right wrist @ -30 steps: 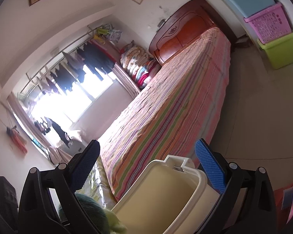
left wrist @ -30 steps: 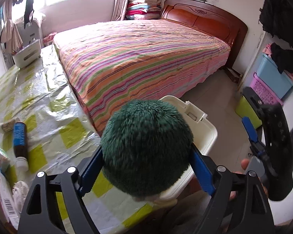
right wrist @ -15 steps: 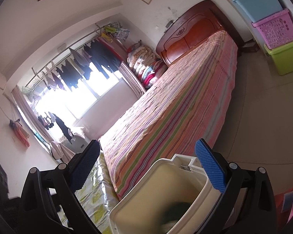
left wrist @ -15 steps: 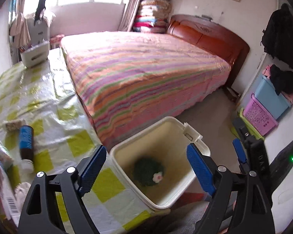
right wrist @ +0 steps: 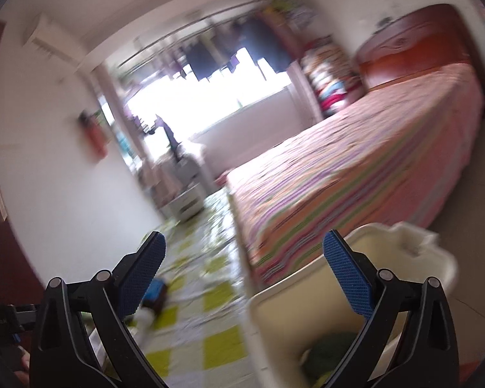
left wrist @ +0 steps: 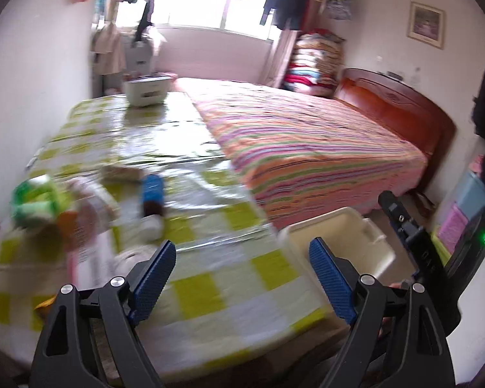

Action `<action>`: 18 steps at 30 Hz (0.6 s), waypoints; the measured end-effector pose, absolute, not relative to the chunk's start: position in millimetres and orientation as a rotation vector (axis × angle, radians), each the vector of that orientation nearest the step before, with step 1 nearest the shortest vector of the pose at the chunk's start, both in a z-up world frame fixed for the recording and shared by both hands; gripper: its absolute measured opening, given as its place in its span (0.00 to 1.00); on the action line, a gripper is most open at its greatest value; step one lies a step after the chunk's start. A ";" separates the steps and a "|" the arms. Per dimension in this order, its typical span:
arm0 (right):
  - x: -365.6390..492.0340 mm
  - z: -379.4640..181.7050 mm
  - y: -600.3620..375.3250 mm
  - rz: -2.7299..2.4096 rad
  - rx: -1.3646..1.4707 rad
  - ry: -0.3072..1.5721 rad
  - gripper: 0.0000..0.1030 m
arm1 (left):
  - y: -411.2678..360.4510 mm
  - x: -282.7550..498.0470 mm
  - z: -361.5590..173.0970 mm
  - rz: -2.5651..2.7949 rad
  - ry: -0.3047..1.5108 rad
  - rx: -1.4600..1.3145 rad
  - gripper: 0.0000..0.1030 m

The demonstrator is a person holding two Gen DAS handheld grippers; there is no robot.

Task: Collect trash
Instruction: 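Grasp the printed paper box with the right gripper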

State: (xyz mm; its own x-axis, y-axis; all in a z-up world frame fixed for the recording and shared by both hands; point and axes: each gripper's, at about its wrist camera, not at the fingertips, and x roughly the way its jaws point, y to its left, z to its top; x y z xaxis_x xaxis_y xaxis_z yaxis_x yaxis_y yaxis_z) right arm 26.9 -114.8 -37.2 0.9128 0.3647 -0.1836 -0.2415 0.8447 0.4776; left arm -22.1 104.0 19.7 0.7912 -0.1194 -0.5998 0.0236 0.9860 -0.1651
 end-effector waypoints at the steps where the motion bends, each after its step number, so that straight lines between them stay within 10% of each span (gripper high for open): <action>1: 29.7 -37.7 -103.7 0.367 0.447 0.296 0.94 | 109.8 -27.3 18.1 -0.062 0.650 -0.149 0.80; 18: 99.5 -63.9 81.8 1.070 0.354 0.819 0.94 | 236.3 -100.9 -4.1 0.178 0.633 -0.313 0.80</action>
